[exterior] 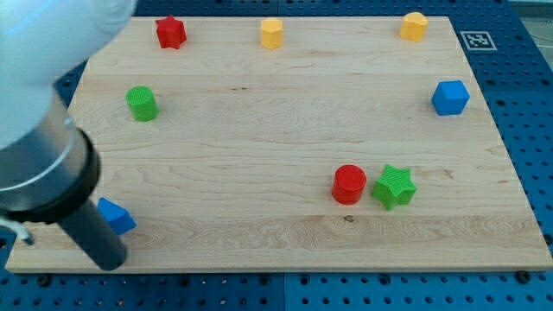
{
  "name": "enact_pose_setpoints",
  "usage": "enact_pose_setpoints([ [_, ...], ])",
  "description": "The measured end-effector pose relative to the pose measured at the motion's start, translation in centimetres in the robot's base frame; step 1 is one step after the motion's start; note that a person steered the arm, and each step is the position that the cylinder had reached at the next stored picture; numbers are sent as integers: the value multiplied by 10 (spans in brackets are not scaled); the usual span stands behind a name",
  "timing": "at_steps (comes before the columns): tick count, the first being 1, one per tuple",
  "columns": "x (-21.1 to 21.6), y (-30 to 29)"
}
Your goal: Place the blue triangle diagonally top left to the red circle
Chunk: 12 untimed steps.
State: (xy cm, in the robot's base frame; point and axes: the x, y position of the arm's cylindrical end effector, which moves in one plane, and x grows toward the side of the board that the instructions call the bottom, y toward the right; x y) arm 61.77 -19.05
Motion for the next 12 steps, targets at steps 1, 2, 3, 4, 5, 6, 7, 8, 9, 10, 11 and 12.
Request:
enact_pose_setpoints([
  [1,-6,-29],
  [2,-26,-41],
  [3,-22,-8],
  [4,-21,28],
  [5,-30,48],
  [6,-40,53],
  [7,-33,19],
  [8,-35,-13],
  [9,-62,7],
  [10,-64,15],
  [11,-58,15],
  [12,-53,26],
])
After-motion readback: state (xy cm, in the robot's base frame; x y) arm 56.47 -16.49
